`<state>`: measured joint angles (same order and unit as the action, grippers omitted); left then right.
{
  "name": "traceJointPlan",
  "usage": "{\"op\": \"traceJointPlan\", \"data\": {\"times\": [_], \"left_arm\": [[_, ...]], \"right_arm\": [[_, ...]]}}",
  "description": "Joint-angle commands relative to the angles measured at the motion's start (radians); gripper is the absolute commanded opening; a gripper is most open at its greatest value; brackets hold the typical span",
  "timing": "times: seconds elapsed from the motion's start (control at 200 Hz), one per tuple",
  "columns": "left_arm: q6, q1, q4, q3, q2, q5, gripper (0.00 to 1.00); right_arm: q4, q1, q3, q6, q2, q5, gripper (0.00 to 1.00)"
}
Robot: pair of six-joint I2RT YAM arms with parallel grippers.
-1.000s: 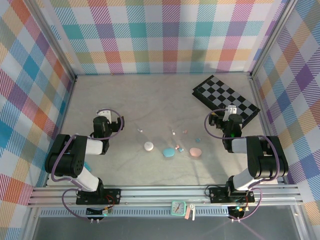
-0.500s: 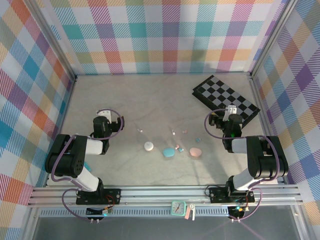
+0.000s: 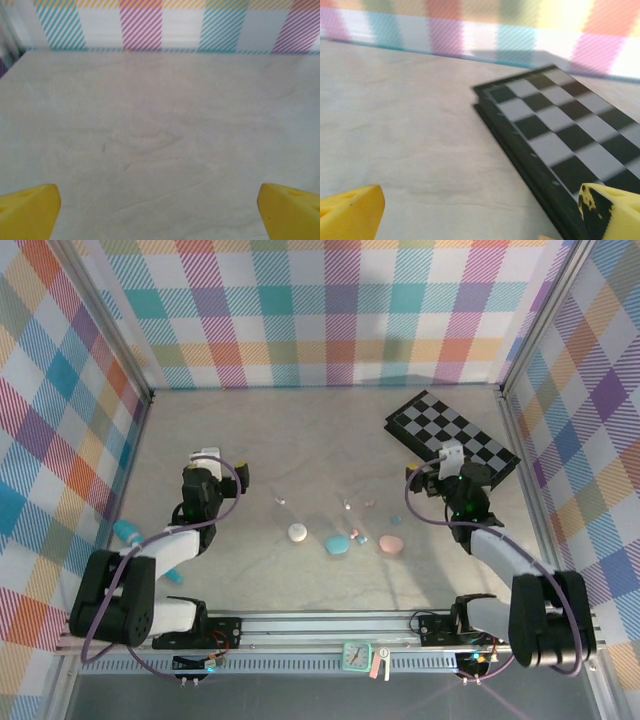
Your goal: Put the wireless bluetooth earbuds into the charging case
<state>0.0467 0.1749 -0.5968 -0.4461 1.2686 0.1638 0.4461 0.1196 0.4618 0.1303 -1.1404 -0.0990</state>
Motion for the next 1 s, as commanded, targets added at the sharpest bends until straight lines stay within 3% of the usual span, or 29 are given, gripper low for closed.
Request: {"op": "traceJointPlan", "data": {"times": [0.0, 0.205, 0.44, 0.57, 0.77, 0.995], "left_arm": [[-0.067, 0.060, 0.122, -0.060, -0.059, -0.012, 1.00], [-0.203, 0.126, 0.270, -0.118, -0.148, -0.111, 1.00], [-0.233, 0.126, 0.494, -0.168, -0.239, -0.196, 1.00], [-0.219, 0.126, 0.535, -0.161, -0.262, -0.198, 1.00], [-0.211, 0.126, 0.540, -0.153, -0.258, -0.194, 1.00], [-0.180, 0.126, 0.535, -0.163, -0.238, -0.199, 1.00]], "right_arm": [[-0.208, 0.075, 0.066, 0.124, 0.051, -0.203, 0.99], [-0.578, 0.347, 0.235, 0.354, 0.019, -0.240, 0.99], [-0.788, 0.574, 0.335, 0.541, -0.096, -0.157, 0.99], [-0.846, 0.624, 0.371, 0.624, -0.202, -0.056, 0.99], [-0.879, 0.668, 0.429, 0.673, -0.328, -0.076, 0.99], [-0.861, 0.683, 0.461, 0.704, -0.439, -0.059, 0.84]]}}
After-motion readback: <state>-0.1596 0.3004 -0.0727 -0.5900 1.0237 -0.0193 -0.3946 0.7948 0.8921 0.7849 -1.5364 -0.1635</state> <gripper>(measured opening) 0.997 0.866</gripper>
